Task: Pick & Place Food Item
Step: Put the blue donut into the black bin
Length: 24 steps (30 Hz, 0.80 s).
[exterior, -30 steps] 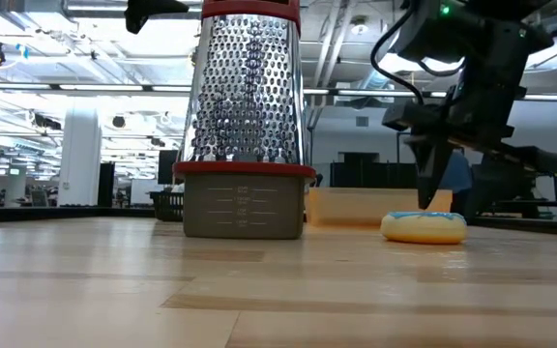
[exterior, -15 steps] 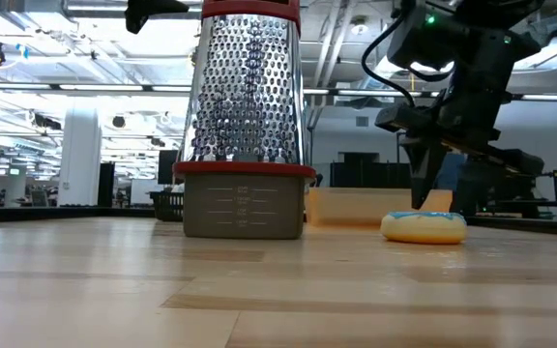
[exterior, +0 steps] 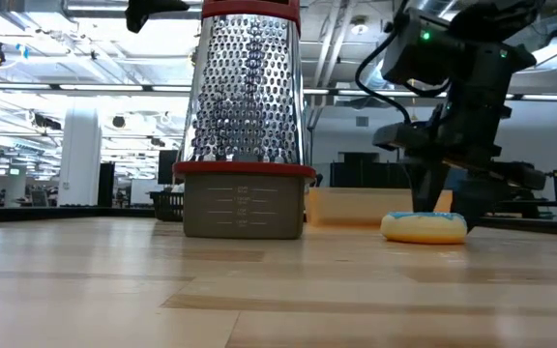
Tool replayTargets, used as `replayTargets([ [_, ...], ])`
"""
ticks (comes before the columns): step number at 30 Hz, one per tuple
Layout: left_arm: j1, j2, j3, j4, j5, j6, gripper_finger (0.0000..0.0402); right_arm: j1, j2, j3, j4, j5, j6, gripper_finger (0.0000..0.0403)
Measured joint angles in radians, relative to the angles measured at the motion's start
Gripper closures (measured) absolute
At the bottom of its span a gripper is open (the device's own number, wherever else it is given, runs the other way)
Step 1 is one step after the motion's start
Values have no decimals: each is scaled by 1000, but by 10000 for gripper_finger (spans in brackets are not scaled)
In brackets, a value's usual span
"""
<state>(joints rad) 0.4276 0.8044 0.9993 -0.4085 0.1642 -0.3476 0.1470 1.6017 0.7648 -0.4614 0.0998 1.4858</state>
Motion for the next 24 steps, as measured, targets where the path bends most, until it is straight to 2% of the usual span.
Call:
replayTargets([
  [8,0,-15,0,-2,2,-9,216,2,-8,1,-5,22,26,192],
  [18,0,-18,0,-2,2,-9,216,4,-15,-1,-19,42,27,251],
  [24,0,-19,0,0,2,-9,216,2,-70,-1,2,88,34,262],
])
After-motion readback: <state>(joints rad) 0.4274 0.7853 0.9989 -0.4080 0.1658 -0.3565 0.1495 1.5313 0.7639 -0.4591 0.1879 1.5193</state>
